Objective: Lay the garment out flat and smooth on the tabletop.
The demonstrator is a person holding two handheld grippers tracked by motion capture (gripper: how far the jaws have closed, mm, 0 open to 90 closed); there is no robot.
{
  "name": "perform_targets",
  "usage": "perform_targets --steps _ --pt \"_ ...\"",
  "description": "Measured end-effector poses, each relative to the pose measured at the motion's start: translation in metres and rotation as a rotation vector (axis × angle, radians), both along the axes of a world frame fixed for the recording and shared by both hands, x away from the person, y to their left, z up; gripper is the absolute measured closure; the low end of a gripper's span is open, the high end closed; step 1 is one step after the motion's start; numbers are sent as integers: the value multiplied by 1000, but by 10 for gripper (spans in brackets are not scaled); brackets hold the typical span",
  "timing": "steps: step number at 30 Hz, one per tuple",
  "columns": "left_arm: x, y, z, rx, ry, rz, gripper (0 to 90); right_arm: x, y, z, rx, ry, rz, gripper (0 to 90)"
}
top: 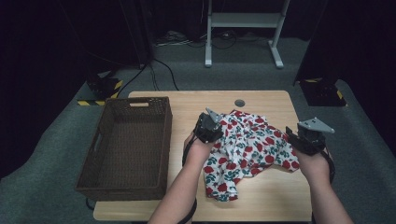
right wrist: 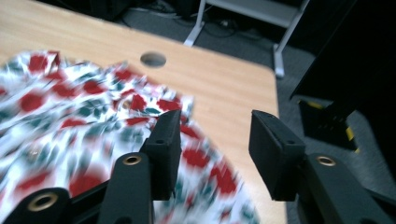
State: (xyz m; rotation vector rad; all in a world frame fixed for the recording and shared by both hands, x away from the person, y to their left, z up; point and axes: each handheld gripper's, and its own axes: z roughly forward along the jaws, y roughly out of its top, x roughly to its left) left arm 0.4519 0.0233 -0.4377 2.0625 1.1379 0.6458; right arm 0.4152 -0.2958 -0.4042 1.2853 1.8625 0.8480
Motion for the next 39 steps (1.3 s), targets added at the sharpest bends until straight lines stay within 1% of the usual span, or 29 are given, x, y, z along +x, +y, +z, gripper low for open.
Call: perform_targets --steps 4,6,8,9,12,14,16,19,20,22,25,29,32,36,39 --pt "-11 4 -25 -24 56 0 492 -11 -5 -24 16 35 -3 501" --pt "-17 5 -33 -20 64 -11 494 -17 -5 -34 14 49 4 494" --pt "-23 8 -41 -45 80 -17 483 -24 -3 -45 20 62 12 486" --pt "-25 9 -44 -55 84 -20 474 -27 -2 -50 26 72 16 486" --pt "-35 13 -51 -45 83 -34 472 -38 1 -65 41 89 26 479" --pt "-42 16 -55 -52 87 -38 470 -45 3 -73 52 96 32 475" --pt "-51 20 -60 -50 87 -43 462 -51 4 -80 63 102 35 469" --pt "-62 26 -67 -60 88 -46 458 -59 5 -87 73 107 40 469" --pt "-65 28 -70 -73 90 -41 458 -62 5 -90 75 109 43 472" --pt "-71 30 -76 -76 99 -43 455 -66 5 -93 87 112 39 472" --pt "-80 31 -82 -65 94 -55 450 -74 7 -99 87 118 49 470" --pt "-93 34 -86 -44 82 -70 450 -83 11 -106 90 129 66 470" --pt "-100 35 -87 -45 77 -73 444 -85 16 -111 88 136 77 470" --pt "-107 35 -90 -17 80 -79 443 -87 24 -116 94 154 94 466" --pt "-113 38 -91 -32 78 -79 446 -90 34 -118 87 159 117 464"
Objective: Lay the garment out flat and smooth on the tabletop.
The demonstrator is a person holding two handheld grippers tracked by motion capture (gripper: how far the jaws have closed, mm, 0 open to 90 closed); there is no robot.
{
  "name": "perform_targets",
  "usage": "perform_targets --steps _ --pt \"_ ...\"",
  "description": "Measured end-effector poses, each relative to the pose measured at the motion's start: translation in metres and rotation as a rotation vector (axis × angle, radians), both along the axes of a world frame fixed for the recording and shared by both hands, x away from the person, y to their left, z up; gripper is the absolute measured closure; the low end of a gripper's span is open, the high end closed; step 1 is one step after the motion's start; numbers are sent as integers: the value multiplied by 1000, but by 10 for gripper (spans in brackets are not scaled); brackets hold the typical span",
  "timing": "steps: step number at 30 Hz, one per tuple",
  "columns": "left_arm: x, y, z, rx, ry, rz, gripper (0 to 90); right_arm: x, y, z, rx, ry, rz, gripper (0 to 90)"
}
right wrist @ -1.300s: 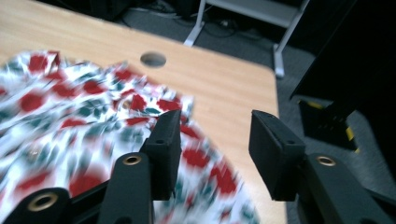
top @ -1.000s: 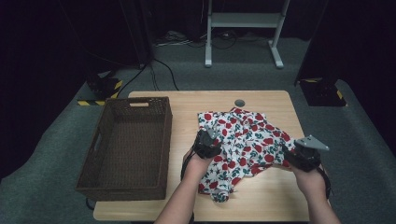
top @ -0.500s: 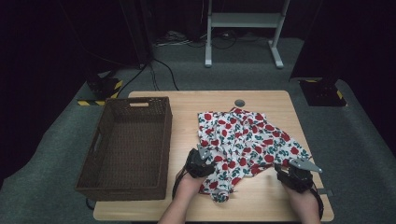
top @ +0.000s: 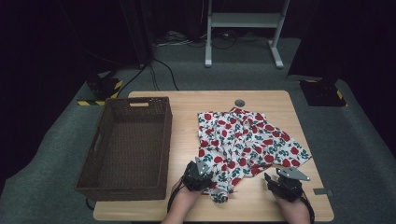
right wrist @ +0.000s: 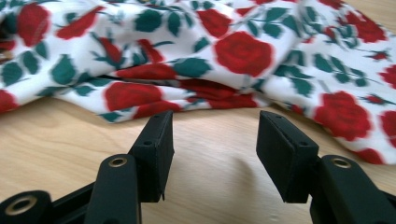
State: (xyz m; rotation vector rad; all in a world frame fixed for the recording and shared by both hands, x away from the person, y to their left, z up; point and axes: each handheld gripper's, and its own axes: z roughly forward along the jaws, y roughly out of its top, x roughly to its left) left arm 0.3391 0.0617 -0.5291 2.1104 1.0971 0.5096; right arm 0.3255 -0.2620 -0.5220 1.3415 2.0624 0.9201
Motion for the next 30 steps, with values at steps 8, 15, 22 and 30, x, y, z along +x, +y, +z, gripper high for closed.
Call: perform_targets --steps 8,15,22,30 --pt "-21 12 -4 -23 -27 -6 444 1 25 4 -3 3 56 471" --pt "-27 19 -4 -30 -28 -15 433 3 45 2 -9 23 72 478" --pt "-26 20 -4 -36 -17 -16 390 6 56 -2 -52 60 79 500" --pt "-26 21 -5 -39 -12 -10 357 6 52 -1 -44 83 80 587"
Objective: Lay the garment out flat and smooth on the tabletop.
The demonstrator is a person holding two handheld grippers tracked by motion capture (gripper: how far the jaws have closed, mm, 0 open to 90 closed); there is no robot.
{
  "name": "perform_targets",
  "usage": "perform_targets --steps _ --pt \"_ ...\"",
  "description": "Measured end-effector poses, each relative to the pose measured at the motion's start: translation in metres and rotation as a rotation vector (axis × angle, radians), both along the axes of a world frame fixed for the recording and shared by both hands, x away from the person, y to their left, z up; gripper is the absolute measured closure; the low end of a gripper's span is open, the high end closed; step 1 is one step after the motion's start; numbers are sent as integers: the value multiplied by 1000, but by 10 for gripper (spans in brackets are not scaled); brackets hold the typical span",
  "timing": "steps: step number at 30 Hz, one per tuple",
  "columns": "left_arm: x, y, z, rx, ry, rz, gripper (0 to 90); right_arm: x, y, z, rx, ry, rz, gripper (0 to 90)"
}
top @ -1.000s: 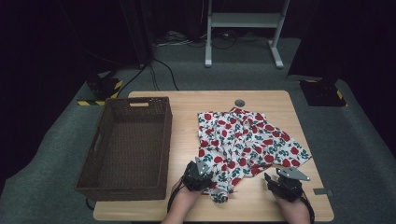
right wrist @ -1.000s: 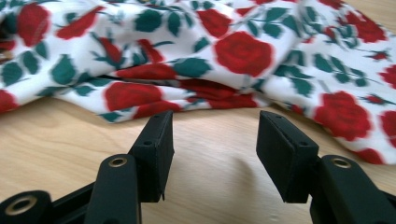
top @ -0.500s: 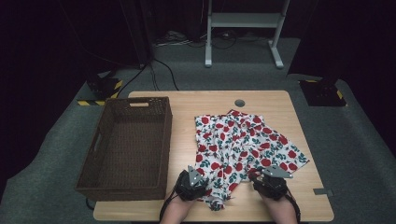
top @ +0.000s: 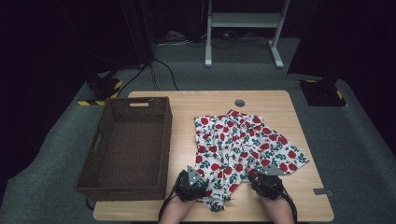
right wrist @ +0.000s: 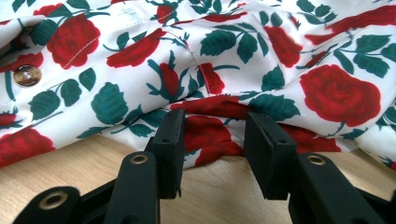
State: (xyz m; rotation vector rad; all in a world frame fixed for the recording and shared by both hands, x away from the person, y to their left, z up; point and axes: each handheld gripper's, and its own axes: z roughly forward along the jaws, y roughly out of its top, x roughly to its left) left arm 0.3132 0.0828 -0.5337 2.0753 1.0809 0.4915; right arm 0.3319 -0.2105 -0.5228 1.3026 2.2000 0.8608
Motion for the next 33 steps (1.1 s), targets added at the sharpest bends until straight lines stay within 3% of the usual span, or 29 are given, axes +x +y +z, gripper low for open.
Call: perform_targets --steps 19,33 --pt "1 3 0 -19 26 12 316 -10 -46 2 -36 -7 -75 609" --pt "1 3 0 -18 25 15 314 -7 -100 4 -68 -11 -169 608"
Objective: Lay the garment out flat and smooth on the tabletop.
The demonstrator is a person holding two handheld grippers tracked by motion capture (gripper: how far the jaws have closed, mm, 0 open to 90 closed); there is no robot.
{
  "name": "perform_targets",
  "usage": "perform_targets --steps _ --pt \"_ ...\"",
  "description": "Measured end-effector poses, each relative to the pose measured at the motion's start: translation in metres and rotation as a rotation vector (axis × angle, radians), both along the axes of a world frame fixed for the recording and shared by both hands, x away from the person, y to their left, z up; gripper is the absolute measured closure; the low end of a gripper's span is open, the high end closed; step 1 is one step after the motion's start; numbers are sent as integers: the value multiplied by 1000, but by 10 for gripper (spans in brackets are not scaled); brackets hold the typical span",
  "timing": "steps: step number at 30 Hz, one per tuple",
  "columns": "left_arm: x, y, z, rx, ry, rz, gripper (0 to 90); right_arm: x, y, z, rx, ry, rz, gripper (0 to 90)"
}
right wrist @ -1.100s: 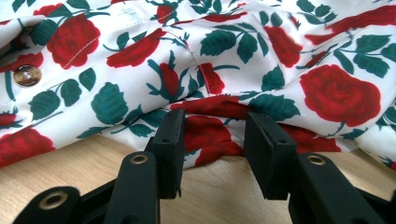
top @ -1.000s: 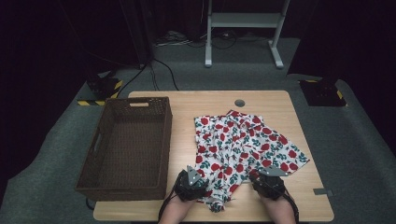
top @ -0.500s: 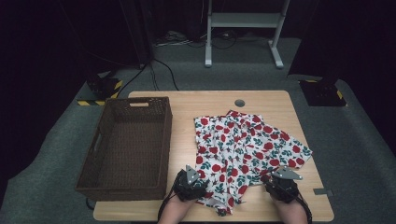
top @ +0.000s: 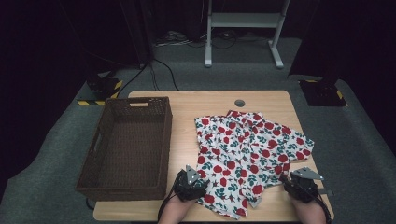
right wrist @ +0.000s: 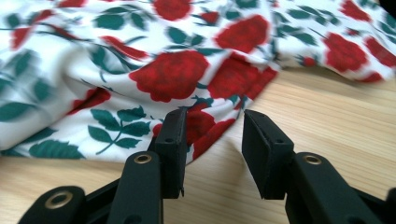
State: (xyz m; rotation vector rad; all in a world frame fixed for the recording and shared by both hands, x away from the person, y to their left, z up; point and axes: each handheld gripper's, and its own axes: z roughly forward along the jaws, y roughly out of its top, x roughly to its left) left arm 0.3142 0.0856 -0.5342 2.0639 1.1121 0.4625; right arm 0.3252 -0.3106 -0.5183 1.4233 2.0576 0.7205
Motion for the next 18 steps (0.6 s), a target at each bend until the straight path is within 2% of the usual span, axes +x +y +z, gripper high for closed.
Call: perform_targets --steps 9,14,18 --pt "-1 0 0 7 -7 8 314 7 -25 1 -26 -8 -59 606" --pt "-2 -1 0 13 -12 10 314 8 -29 1 -35 -6 -75 593" --pt "-2 -2 0 19 -18 9 316 0 -25 6 -24 -35 -72 592"
